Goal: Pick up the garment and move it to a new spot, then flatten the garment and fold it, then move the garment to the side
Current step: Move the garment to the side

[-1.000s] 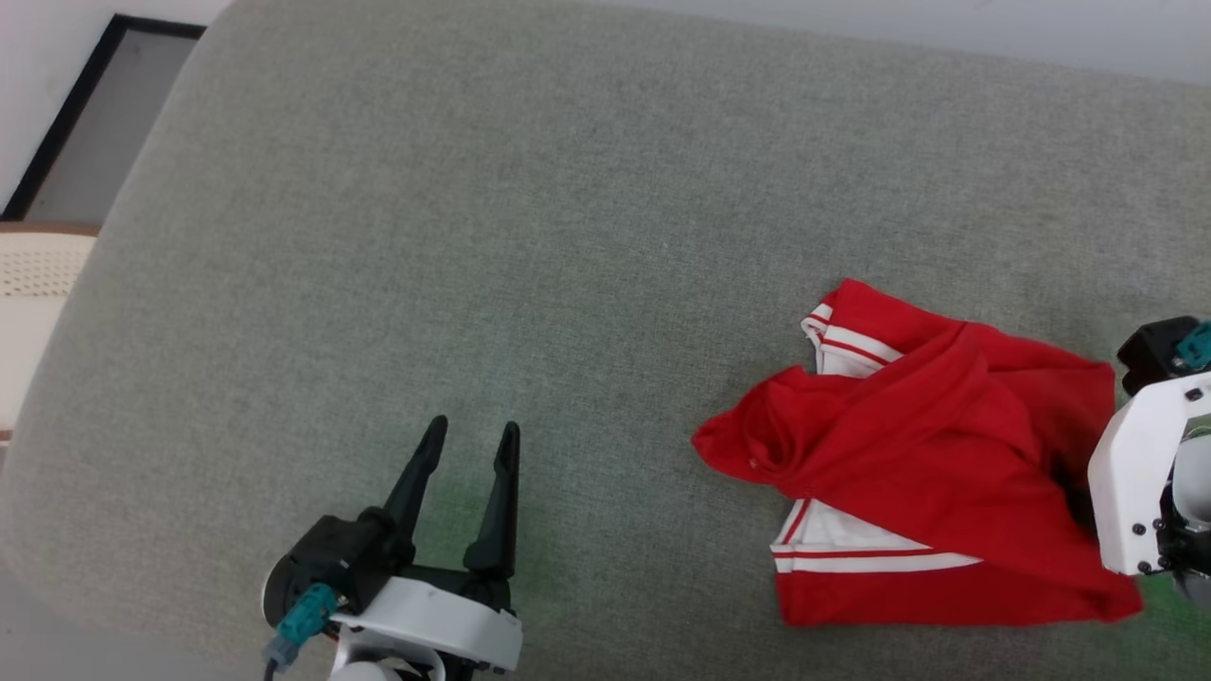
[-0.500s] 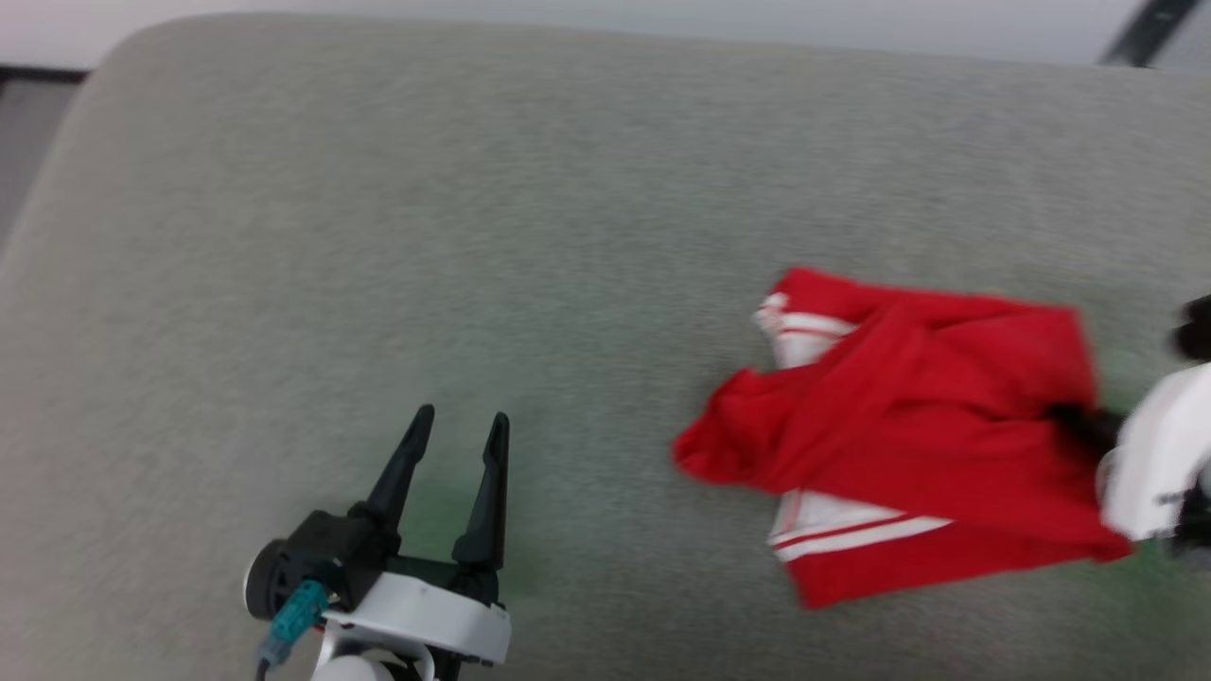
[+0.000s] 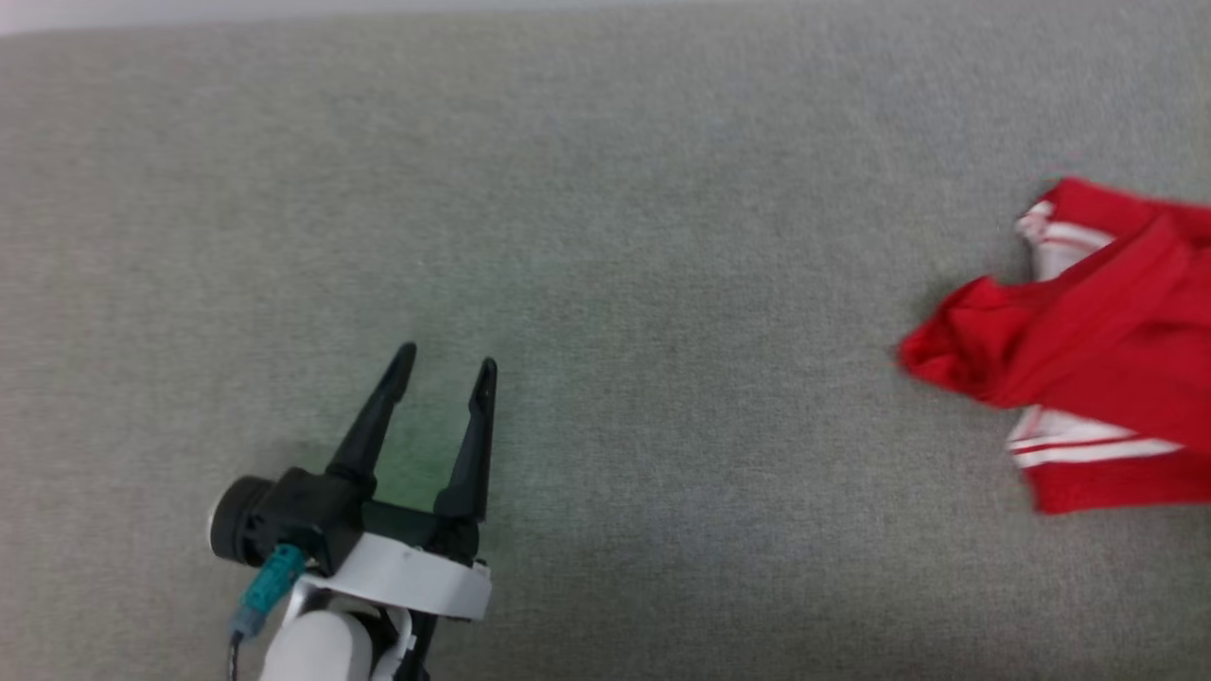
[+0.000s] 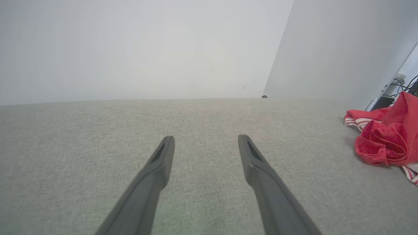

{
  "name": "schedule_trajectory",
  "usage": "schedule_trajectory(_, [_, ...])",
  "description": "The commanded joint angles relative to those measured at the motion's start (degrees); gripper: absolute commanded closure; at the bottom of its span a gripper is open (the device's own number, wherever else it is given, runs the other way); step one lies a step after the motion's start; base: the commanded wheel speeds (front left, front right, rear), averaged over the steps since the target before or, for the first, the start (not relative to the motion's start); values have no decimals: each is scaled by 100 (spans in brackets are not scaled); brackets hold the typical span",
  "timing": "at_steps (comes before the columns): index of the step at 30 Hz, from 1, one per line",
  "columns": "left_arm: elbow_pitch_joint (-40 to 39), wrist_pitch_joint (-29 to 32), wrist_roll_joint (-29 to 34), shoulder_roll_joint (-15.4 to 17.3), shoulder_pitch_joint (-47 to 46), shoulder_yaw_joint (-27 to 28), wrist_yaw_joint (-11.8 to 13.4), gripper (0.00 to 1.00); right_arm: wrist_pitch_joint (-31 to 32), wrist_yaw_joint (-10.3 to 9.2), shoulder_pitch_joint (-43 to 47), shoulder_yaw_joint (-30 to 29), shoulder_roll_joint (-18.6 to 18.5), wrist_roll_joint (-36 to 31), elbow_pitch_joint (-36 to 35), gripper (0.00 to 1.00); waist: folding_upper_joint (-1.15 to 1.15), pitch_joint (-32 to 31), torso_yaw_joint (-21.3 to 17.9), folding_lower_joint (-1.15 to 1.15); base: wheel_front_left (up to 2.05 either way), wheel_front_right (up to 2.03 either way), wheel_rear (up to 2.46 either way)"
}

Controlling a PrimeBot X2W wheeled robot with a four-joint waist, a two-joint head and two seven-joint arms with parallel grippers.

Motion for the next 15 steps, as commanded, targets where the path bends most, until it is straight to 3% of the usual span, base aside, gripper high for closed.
schedule_trajectory(1, [-20,-21,4,31,-65,3,-44,0,-52,-7,-116,-43,-9,-33,26,100,0,193,-132,0,0,0,0])
schedule_trajectory(15, [-505,17,41,351,-297,96,67,0,-1365,-7,-1571,294,-607,-1075,2065,100,0,815,93,0,0,0,0])
